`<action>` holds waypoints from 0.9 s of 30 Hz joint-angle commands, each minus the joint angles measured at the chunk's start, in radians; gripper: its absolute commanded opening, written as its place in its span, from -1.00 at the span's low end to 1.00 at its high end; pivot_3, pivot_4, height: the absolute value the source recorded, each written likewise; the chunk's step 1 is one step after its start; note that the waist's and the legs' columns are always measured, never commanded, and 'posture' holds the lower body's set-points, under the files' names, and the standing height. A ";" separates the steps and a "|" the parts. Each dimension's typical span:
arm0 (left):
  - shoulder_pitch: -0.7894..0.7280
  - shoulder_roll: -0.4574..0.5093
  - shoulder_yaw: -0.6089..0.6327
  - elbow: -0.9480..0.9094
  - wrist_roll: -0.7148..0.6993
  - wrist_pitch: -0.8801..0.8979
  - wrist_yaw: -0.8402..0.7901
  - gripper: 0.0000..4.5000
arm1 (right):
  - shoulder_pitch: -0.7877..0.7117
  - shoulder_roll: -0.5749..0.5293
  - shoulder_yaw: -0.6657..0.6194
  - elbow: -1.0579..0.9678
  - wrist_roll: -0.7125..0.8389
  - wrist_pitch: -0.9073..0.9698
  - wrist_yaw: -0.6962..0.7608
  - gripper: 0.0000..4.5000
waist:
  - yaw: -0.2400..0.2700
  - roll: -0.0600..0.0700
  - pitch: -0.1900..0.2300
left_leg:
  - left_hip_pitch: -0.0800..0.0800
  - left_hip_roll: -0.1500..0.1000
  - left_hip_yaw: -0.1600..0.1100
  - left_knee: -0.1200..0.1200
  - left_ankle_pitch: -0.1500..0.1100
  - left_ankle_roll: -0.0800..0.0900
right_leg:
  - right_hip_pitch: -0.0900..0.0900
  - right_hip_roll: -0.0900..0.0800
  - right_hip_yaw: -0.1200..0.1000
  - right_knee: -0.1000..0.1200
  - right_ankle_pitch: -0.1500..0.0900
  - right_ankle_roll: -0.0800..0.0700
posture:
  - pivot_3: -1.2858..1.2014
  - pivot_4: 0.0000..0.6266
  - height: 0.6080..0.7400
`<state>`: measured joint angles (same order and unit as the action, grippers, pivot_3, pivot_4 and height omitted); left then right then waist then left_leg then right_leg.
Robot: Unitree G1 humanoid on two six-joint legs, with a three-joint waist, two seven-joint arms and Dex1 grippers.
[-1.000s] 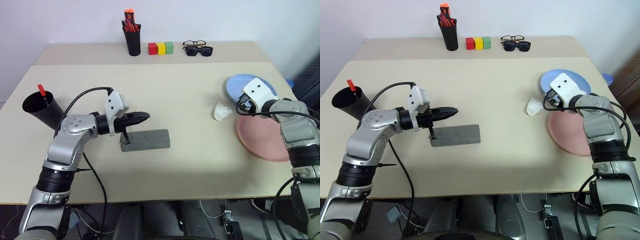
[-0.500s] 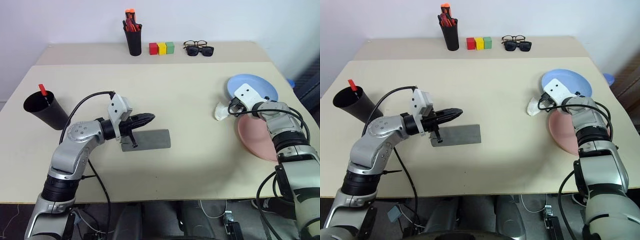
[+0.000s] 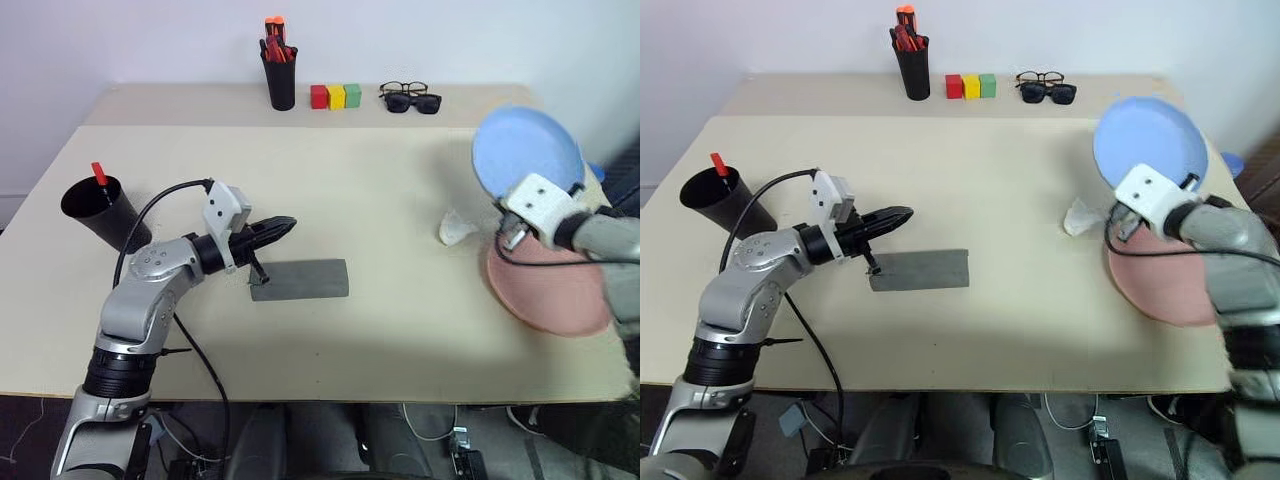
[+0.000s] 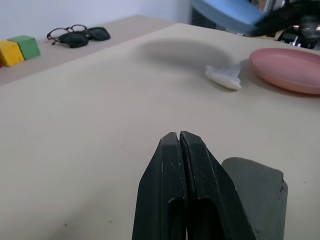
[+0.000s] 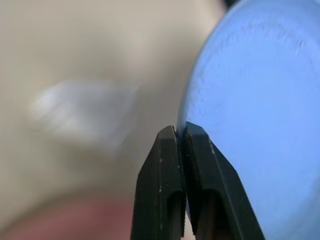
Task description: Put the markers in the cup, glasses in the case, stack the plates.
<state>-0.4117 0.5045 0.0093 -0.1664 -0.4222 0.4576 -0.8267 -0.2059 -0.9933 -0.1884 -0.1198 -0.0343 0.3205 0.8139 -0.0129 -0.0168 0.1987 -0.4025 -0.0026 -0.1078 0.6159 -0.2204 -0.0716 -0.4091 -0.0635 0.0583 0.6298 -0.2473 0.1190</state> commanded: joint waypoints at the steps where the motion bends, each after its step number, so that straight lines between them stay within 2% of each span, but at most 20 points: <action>1: -0.030 -0.004 -0.007 0.006 -0.006 -0.028 -0.023 -1.00 | 0.149 -0.046 -0.158 -0.206 0.062 0.113 0.085 -0.99 | -0.003 0.000 0.000 | 0.000 0.000 0.000 0.000 0.000 0.000 | 0.000 0.000 0.000 0.000 0.000 0.000 | 0.03 -0.52 1.00; 2: -0.039 -0.011 -0.008 0.014 -0.014 -0.024 -0.026 -1.00 | 0.200 -0.050 -0.191 -0.243 0.070 0.151 0.102 -0.99 | -0.007 0.000 0.000 | 0.001 0.000 0.000 0.001 0.000 0.000 | 0.001 0.000 0.000 0.000 0.000 0.000 | 0.03 -0.52 1.00; 5: -0.059 -0.022 -0.015 0.031 -0.014 -0.026 -0.036 -1.00 | 0.282 -0.059 -0.235 -0.300 0.089 0.224 0.137 -0.61 | -0.011 0.000 0.000 | 0.004 0.000 0.002 0.001 0.000 0.000 | 0.002 0.000 0.002 0.000 -0.001 -0.003 | 0.03 -0.52 1.00; 6: -0.065 -0.025 -0.018 0.035 -0.010 -0.027 -0.034 -1.00 | 0.266 -0.054 -0.201 -0.309 0.084 0.215 0.124 -0.44 | -0.014 0.000 0.000 | 0.006 0.000 0.003 0.001 0.000 0.000 | 0.004 0.000 0.002 0.000 -0.002 -0.004 | 0.03 -0.52 1.00; 10: -0.068 -0.030 -0.017 0.035 -0.007 -0.026 -0.025 -1.00 | 0.146 -0.016 -0.069 -0.276 0.065 0.191 0.061 0.47 | -0.032 0.000 0.000 | 0.012 0.001 0.005 0.002 0.000 0.000 | 0.009 0.000 0.004 0.000 -0.003 -0.004 | 0.03 -0.52 1.00; 14: -0.039 -0.026 -0.004 -0.004 -0.010 -0.014 0.000 -1.00 | -0.065 0.127 0.111 -0.121 -0.004 0.143 -0.062 0.47 | -0.034 -0.001 -0.001 | 0.012 0.001 0.005 0.000 0.000 0.000 | 0.008 0.001 0.004 0.000 -0.002 -0.005 | 0.03 -0.52 1.00; 16: -0.013 -0.021 0.007 -0.037 -0.012 -0.008 0.018 -1.00 | -0.163 0.196 0.210 0.039 -0.081 0.072 -0.130 0.47 | -0.032 -0.001 0.000 | 0.012 0.001 0.005 0.000 0.000 0.000 | 0.008 0.001 0.004 0.000 -0.001 -0.005 | 0.03 -0.52 1.00; 21: 0.035 -0.012 0.036 -0.101 -0.022 0.013 0.066 -1.00 | -0.294 0.303 0.297 0.337 -0.151 -0.006 -0.234 0.47 | -0.022 -0.001 0.000 | 0.009 0.001 0.004 -0.001 0.000 0.000 | 0.006 0.000 0.004 0.000 0.000 -0.001 | 0.03 -0.52 1.00; 24: 0.058 -0.008 0.050 -0.132 -0.029 0.027 0.085 -1.00 | -0.332 0.324 0.305 0.421 -0.164 -0.028 -0.262 0.09 | -0.024 -0.001 0.000 | 0.009 0.000 0.005 -0.001 0.000 0.000 | 0.006 0.000 0.004 0.000 0.000 -0.001 | 0.03 -0.52 1.00; 27: 0.074 -0.007 0.056 -0.149 -0.034 0.039 0.097 -1.00 | -0.341 0.322 0.308 0.441 -0.169 -0.054 -0.260 -0.60 | -0.025 -0.001 0.000 | 0.009 0.000 0.004 -0.001 0.000 0.000 | 0.006 0.000 0.004 0.000 0.000 -0.001 | 0.03 -0.52 1.00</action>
<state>-0.3401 0.4896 0.0353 -0.2724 -0.4349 0.4961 -0.7365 -0.5323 -0.6673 0.1237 0.3183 -0.1930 0.2801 0.5632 -0.0375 -0.0181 0.1984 -0.3931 -0.0022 -0.1033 0.6150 -0.2204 -0.0718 -0.4027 -0.0633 0.0627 0.6300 -0.2473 0.1182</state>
